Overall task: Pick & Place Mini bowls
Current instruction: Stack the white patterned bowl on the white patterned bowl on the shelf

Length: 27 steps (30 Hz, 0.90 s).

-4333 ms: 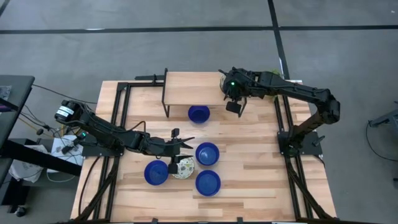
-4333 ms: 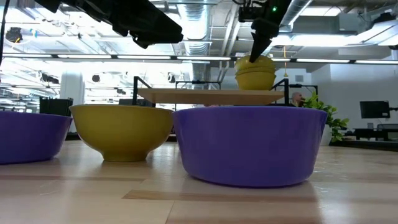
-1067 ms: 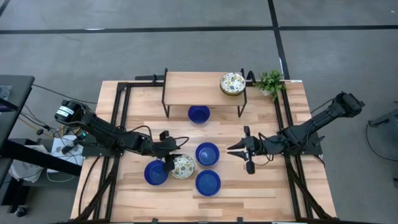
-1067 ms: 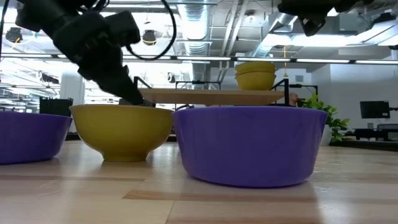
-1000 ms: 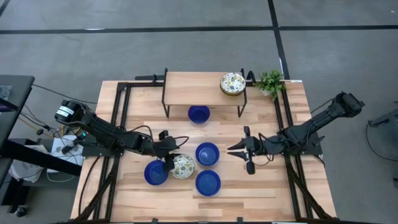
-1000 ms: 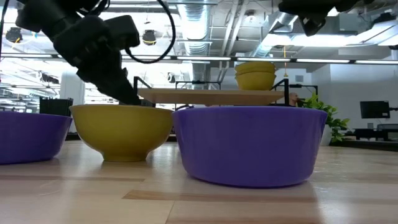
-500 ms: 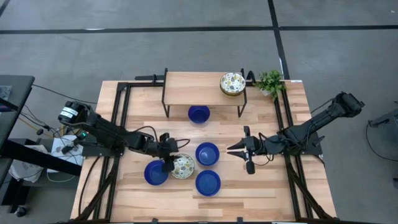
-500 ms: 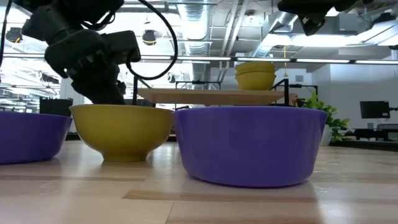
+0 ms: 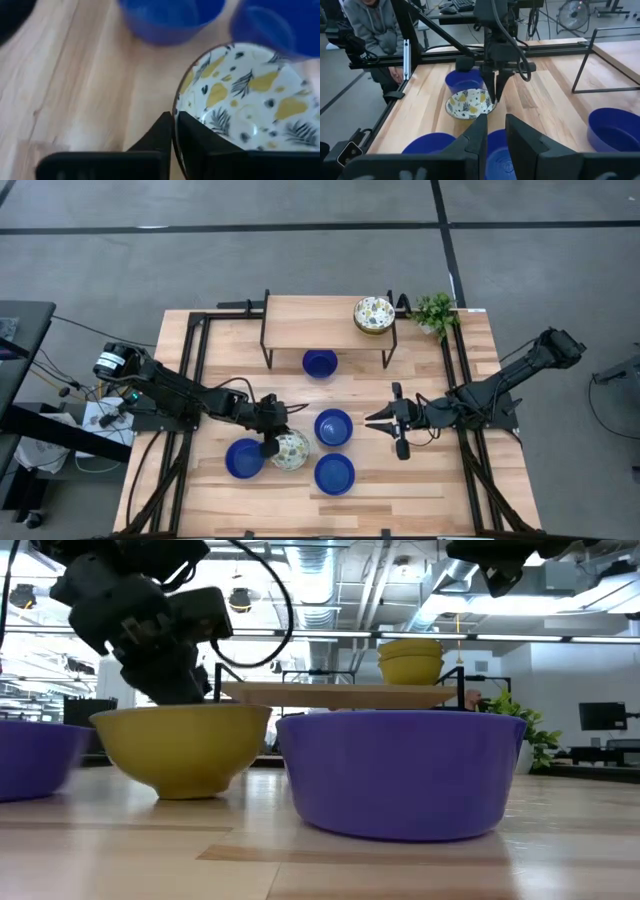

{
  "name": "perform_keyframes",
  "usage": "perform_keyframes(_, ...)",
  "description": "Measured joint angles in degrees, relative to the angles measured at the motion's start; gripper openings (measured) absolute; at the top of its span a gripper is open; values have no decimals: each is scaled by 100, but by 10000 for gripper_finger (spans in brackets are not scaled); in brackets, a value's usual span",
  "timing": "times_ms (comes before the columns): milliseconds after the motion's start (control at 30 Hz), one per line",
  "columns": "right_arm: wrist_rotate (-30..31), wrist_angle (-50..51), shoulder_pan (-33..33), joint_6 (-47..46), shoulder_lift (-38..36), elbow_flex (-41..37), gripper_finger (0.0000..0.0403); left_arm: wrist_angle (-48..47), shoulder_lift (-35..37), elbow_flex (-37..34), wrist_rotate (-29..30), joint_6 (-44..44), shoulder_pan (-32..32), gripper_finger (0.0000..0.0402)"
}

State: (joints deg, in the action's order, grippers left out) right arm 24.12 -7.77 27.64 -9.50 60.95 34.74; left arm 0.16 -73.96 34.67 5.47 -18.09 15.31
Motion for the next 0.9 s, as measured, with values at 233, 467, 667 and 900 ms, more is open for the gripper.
perform_keyframes(233, 2, -2, 0, 57, 0, 0, 58, 184, -3, -1, 53, 639, 2, 28)
perform_keyframes(467, 2, -2, 0, 97, 0, 0, 58, 336, 88, -2, 51, 921, 2, 16)
perform_keyframes(667, 0, -4, 0, 240, 4, 0, 58, 400, 278, -16, 210, 922, 1, 17)
perform_keyframes(900, -7, -16, 2, 348, 22, 0, 58, 1035, 305, -15, 525, 791, -3, 16)
